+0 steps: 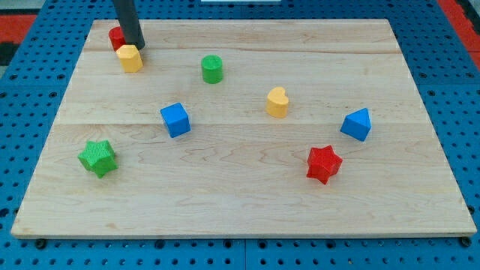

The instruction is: Slide the yellow hexagon left a bit

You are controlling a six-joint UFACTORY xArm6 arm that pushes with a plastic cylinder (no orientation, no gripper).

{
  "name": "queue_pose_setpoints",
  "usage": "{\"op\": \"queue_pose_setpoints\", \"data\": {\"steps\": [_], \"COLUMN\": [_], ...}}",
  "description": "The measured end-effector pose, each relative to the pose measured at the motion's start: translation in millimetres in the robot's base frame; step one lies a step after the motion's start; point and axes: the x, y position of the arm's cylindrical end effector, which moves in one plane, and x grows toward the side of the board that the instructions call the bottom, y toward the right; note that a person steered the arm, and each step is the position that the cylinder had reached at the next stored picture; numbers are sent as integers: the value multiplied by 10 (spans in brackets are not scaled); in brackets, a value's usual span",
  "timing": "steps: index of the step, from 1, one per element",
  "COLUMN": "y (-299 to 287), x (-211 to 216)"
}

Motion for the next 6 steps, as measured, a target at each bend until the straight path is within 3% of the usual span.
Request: {"op": "queue_pose_setpoints", "data": {"steps": [2, 6], "y": [360, -187], "x": [129, 438]}}
